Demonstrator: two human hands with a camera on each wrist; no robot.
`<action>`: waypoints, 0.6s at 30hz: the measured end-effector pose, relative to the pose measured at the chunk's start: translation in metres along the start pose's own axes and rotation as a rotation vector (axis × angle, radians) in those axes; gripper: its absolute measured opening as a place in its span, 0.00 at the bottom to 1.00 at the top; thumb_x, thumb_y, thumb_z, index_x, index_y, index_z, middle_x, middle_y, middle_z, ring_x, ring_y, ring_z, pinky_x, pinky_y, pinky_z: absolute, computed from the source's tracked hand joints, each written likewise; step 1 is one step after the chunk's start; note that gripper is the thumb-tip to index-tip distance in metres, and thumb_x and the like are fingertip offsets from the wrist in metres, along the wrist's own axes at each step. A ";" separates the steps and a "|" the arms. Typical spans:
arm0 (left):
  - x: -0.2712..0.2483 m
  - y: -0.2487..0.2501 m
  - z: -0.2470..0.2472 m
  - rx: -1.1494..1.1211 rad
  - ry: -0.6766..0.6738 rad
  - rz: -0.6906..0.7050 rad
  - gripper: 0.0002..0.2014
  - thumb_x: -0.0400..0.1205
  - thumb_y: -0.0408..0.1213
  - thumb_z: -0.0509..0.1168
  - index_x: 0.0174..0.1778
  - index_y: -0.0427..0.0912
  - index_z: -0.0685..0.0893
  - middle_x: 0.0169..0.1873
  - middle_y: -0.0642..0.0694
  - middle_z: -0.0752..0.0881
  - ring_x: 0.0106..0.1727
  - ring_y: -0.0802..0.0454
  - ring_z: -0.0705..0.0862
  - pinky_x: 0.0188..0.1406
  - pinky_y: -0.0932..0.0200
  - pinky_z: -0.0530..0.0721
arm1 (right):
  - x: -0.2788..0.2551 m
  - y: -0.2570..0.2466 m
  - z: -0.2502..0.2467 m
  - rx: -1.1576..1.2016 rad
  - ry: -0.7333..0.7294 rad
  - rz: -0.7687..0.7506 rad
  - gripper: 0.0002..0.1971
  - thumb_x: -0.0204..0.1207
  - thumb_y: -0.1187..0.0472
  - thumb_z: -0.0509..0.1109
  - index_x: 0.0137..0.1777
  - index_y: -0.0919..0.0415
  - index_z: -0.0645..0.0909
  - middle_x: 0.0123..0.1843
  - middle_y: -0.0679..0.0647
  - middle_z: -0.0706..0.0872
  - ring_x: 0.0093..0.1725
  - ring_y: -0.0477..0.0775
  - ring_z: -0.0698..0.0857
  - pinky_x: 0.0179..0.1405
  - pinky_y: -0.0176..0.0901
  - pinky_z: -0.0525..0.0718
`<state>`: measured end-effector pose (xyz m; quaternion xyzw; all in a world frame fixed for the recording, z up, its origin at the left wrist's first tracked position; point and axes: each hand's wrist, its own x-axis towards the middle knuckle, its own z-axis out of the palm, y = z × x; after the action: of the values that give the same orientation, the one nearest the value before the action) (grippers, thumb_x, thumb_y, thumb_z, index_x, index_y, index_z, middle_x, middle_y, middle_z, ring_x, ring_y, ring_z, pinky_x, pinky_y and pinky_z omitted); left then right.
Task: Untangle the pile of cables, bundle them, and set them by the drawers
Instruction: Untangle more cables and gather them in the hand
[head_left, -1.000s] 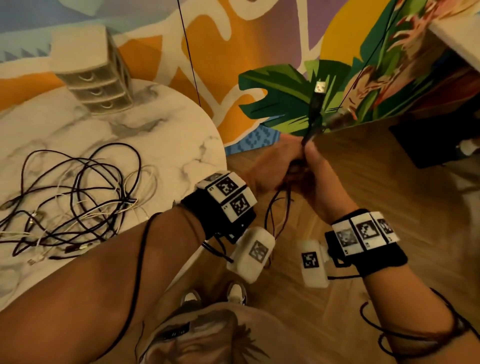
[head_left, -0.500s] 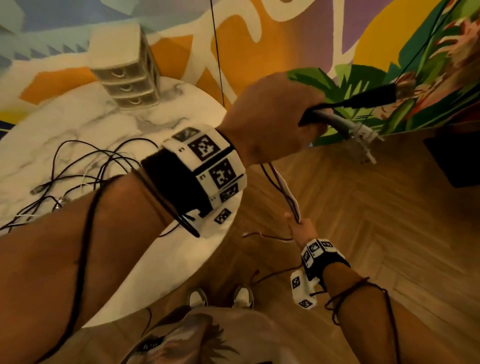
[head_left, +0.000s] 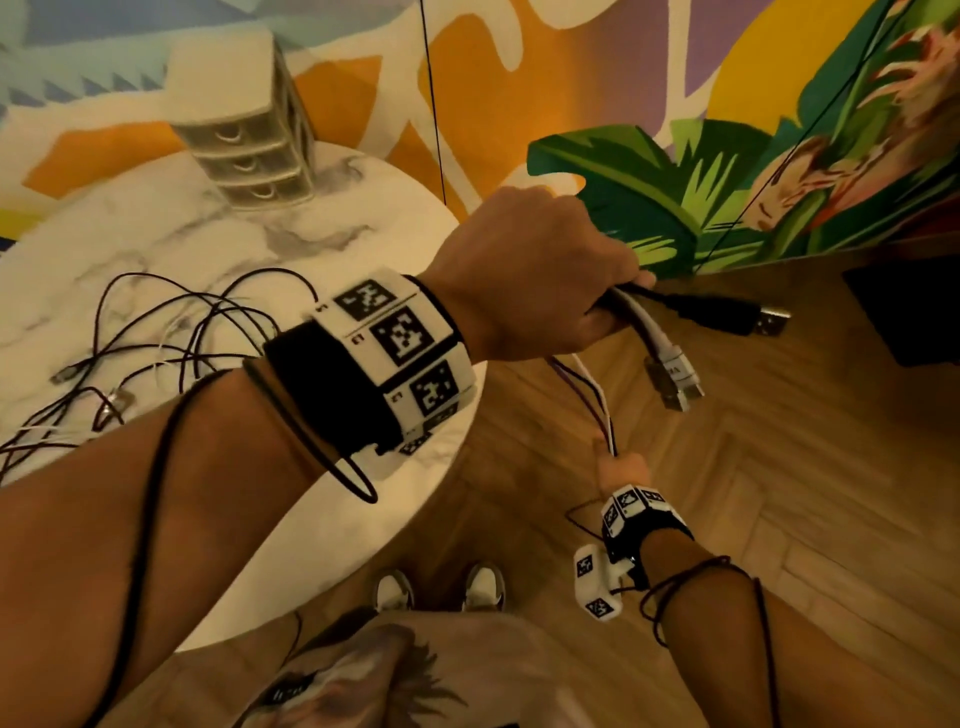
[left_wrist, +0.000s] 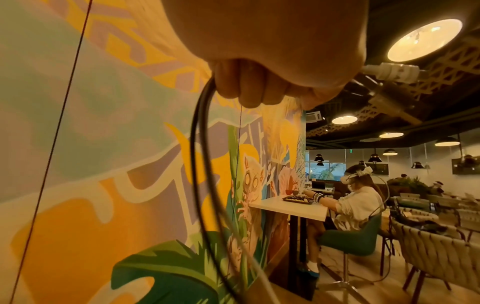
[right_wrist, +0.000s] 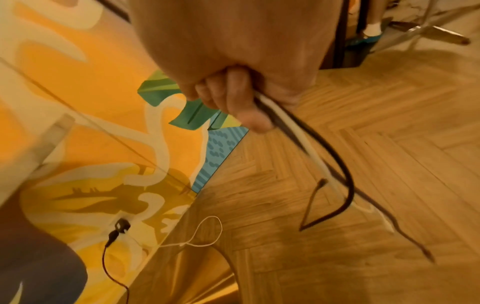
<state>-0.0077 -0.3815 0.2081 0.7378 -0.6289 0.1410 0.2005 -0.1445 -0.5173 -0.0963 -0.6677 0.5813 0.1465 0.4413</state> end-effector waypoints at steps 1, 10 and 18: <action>0.000 0.003 0.003 -0.016 0.013 -0.009 0.21 0.80 0.51 0.55 0.28 0.44 0.84 0.17 0.46 0.80 0.18 0.50 0.68 0.25 0.68 0.48 | 0.000 0.001 -0.001 0.026 0.002 -0.008 0.26 0.81 0.46 0.63 0.54 0.74 0.80 0.45 0.65 0.81 0.42 0.63 0.80 0.39 0.49 0.77; -0.002 0.016 0.047 -0.713 -0.064 -0.482 0.18 0.80 0.36 0.66 0.22 0.44 0.74 0.17 0.59 0.64 0.19 0.61 0.66 0.23 0.71 0.62 | -0.023 0.003 -0.019 -0.359 -0.140 -0.445 0.13 0.77 0.63 0.67 0.60 0.62 0.81 0.63 0.62 0.83 0.57 0.60 0.83 0.52 0.42 0.82; -0.053 0.021 0.082 -0.950 -0.290 -0.748 0.11 0.77 0.26 0.65 0.55 0.33 0.84 0.41 0.48 0.82 0.43 0.60 0.80 0.43 0.76 0.78 | -0.146 -0.090 -0.070 0.843 -0.889 -0.659 0.35 0.60 0.52 0.80 0.69 0.61 0.77 0.63 0.60 0.83 0.61 0.56 0.83 0.61 0.46 0.82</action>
<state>-0.0409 -0.3772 0.1144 0.7500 -0.3427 -0.3357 0.4553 -0.1263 -0.4824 0.0844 -0.4578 0.1199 0.0264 0.8805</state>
